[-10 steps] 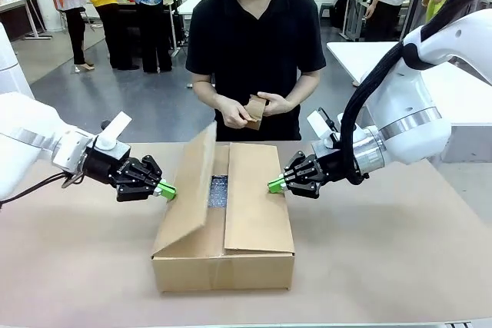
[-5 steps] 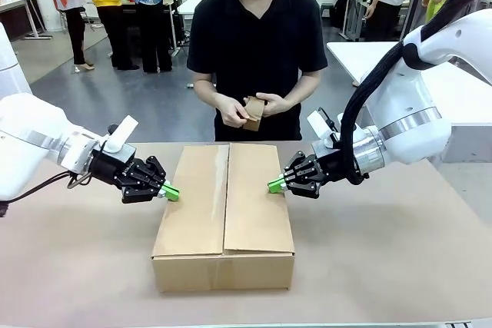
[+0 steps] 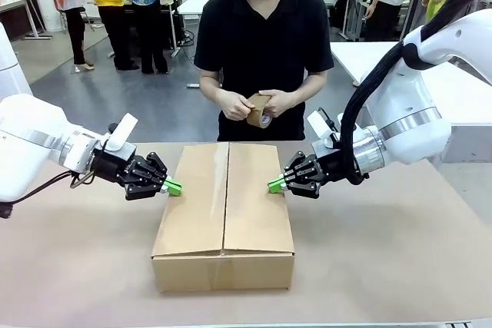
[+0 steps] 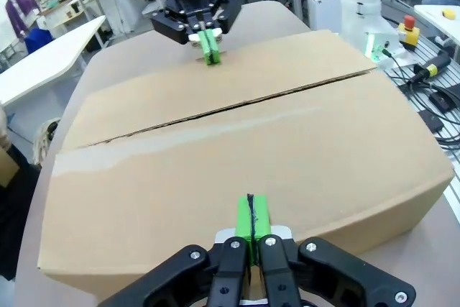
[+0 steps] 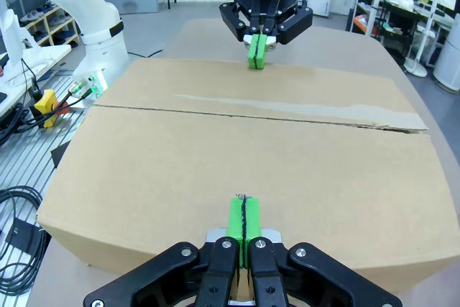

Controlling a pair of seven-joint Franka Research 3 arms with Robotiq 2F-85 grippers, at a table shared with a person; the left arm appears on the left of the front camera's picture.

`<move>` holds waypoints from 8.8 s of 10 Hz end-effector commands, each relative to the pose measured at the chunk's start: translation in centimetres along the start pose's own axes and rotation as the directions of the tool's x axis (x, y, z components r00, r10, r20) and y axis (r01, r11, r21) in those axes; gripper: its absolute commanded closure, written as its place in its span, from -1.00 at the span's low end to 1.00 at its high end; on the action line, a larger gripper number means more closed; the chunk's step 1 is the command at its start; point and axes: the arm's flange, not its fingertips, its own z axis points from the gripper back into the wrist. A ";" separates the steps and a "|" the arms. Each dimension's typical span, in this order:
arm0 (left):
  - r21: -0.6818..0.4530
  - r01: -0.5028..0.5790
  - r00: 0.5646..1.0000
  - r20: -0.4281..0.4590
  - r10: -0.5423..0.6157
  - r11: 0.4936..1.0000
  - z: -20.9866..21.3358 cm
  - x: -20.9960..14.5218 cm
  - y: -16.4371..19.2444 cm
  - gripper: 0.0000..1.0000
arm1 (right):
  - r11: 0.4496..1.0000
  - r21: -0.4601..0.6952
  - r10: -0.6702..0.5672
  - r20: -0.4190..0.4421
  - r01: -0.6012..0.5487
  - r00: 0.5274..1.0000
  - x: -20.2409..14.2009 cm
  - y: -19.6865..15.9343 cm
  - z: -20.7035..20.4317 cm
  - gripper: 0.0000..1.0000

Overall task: Wrap the clocks to prevent damage.
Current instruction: Push the left (or right) flap of the Package Box to close it, then after the human seals the box with tape, release both hands from the side flaps of the Package Box.

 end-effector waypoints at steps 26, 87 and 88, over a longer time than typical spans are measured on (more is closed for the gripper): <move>0.000 0.000 1.000 0.000 0.000 1.000 0.0 0.0 0.0 0.99 | 1.000 -0.009 -0.016 0.005 0.016 1.000 -0.4 0.2 -0.3 0.98; 0.000 0.000 1.000 0.000 0.000 1.000 0.0 0.0 0.0 0.99 | 1.000 -0.009 -0.016 0.005 0.016 1.000 -0.4 0.2 -0.3 0.98; 0.000 0.000 1.000 0.000 0.000 1.000 0.0 0.0 0.0 0.99 | 1.000 -0.009 -0.016 0.005 0.016 1.000 -0.4 0.2 -0.3 0.98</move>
